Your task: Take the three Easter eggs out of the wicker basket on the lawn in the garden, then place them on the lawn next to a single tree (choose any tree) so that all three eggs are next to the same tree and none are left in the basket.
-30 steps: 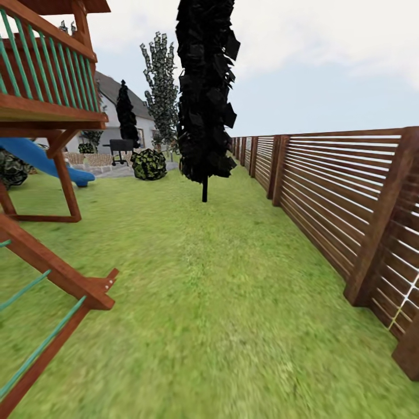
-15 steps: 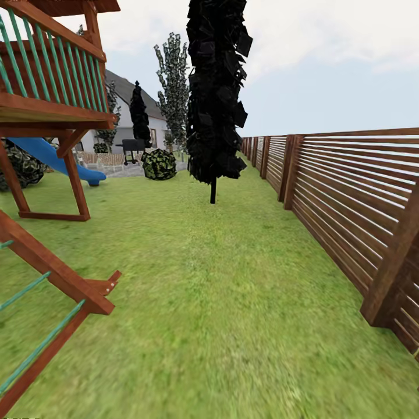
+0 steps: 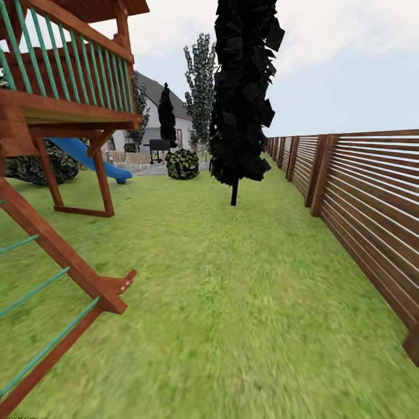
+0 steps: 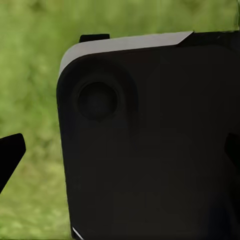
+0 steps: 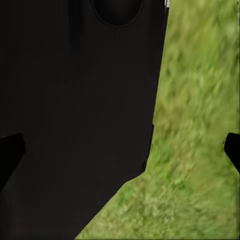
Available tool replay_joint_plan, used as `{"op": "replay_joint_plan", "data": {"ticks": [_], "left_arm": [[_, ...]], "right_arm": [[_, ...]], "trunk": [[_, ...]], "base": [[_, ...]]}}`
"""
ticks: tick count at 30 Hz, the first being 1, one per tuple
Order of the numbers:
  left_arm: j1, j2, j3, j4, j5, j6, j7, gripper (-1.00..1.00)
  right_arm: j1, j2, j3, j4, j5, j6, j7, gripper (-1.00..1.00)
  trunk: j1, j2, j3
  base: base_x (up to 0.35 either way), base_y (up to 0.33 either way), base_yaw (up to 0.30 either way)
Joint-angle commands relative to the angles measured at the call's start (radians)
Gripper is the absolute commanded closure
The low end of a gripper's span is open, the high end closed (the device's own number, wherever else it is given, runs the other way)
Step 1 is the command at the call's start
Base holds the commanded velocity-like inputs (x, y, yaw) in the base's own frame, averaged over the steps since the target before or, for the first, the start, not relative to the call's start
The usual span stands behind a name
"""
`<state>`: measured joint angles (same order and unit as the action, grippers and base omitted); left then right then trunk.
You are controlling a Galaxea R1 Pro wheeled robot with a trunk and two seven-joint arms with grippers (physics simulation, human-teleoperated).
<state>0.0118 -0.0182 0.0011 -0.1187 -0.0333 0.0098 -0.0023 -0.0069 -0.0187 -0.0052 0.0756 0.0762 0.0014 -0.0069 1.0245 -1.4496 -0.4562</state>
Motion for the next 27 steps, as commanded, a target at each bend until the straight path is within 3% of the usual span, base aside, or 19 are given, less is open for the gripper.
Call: {"op": "replay_joint_plan", "data": {"ticks": [1, 20, 27], "left_arm": [[0.001, 0.000, 0.000, -0.002, -0.004, 0.001, 0.000, -1.00], [0.001, 0.000, 0.000, -0.002, -0.004, 0.001, 0.000, -1.00], [0.001, 0.000, 0.000, -0.002, -0.004, 0.001, -0.001, -1.00]], "right_arm": [[-0.001, -0.001, -0.001, 0.001, 0.008, 0.000, -0.001, -1.00], [-0.001, -0.001, -0.001, 0.001, 0.008, 0.002, -0.001, -1.00], [-0.001, 0.000, -0.001, 0.001, 0.008, 0.002, -0.001, -1.00]], "trunk": [[0.001, 0.000, -0.001], [0.001, 0.000, -0.001], [0.001, 0.000, -0.001]], "base": [[0.276, -0.178, 0.135], [0.276, -0.178, 0.015], [0.275, -0.178, 0.185]]}}
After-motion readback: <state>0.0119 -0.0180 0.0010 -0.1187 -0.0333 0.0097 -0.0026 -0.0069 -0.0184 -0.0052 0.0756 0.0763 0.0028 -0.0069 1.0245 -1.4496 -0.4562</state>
